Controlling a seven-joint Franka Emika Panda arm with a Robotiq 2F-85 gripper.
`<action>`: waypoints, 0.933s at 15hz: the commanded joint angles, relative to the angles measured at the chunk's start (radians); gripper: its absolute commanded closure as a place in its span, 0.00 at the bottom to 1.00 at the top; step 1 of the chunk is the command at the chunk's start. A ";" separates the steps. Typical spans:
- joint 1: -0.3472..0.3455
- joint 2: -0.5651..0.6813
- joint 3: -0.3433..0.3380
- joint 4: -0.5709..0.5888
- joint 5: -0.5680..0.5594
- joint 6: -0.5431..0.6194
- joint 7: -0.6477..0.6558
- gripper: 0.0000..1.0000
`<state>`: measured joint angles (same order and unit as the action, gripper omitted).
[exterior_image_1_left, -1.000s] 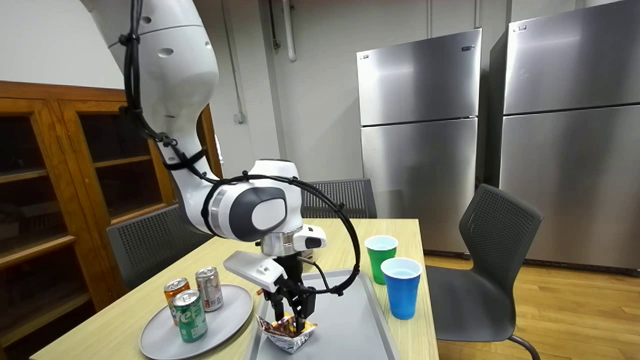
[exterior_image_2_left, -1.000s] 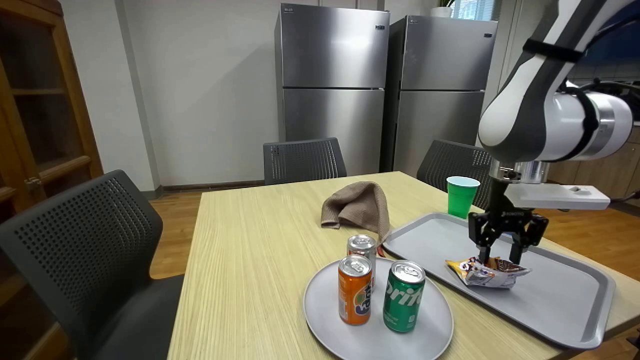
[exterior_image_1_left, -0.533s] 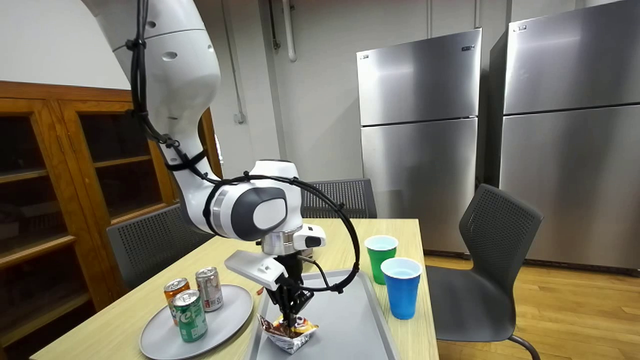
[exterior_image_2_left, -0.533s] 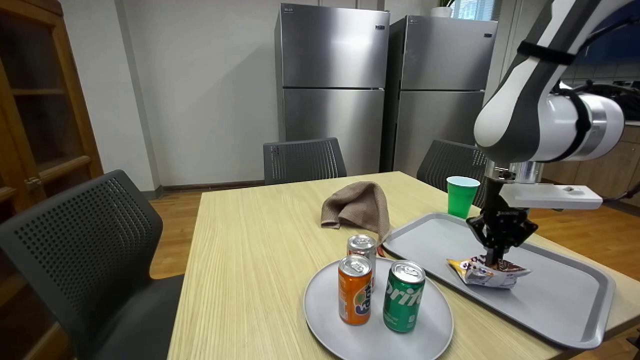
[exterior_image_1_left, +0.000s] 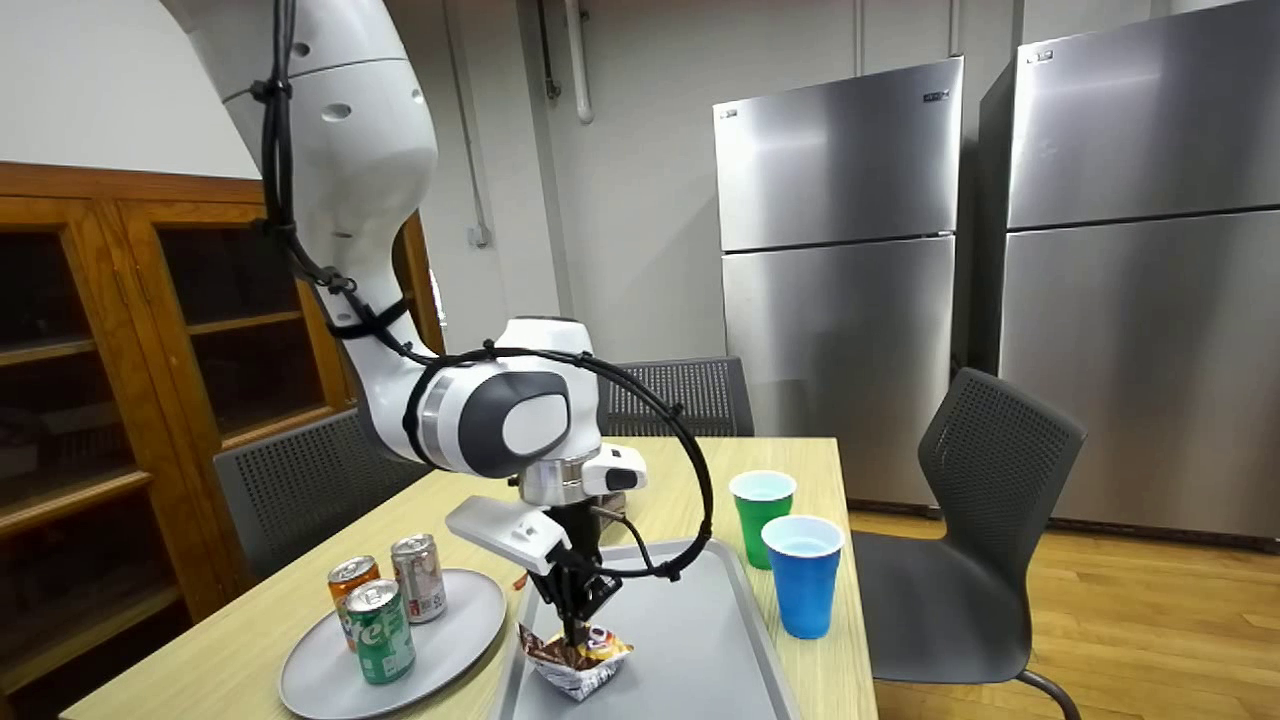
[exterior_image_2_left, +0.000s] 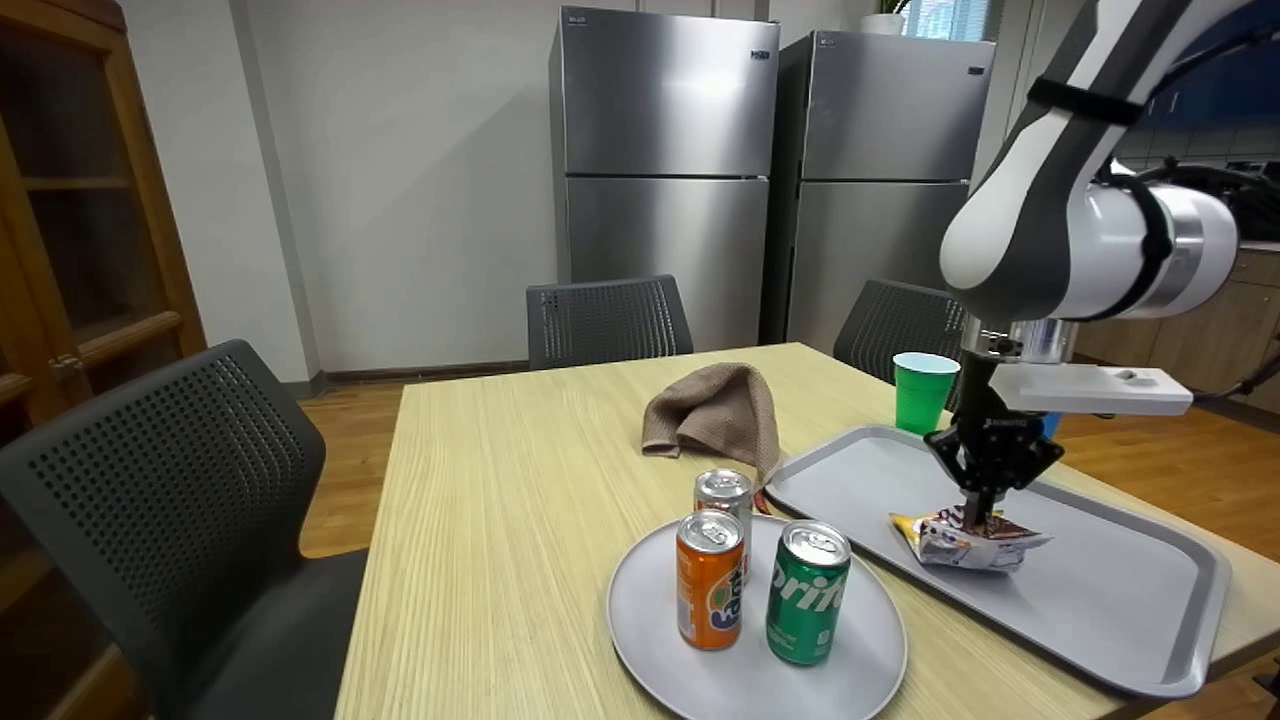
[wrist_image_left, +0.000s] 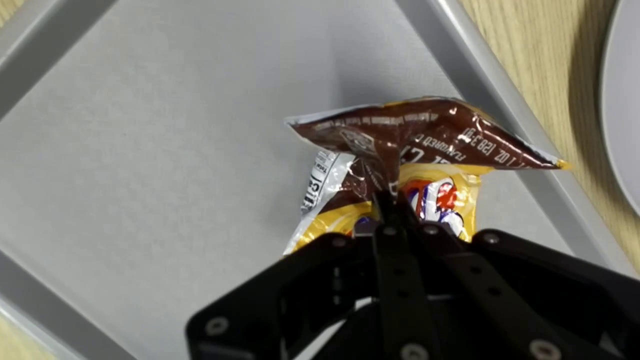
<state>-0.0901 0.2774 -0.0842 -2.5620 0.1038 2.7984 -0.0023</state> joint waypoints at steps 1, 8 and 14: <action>-0.026 -0.065 0.056 0.005 0.067 -0.019 -0.028 1.00; -0.010 -0.113 0.090 0.046 0.136 -0.011 -0.043 1.00; -0.001 -0.086 0.103 0.128 0.140 -0.020 -0.035 1.00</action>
<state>-0.0902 0.1845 -0.0006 -2.4813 0.2109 2.7983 -0.0136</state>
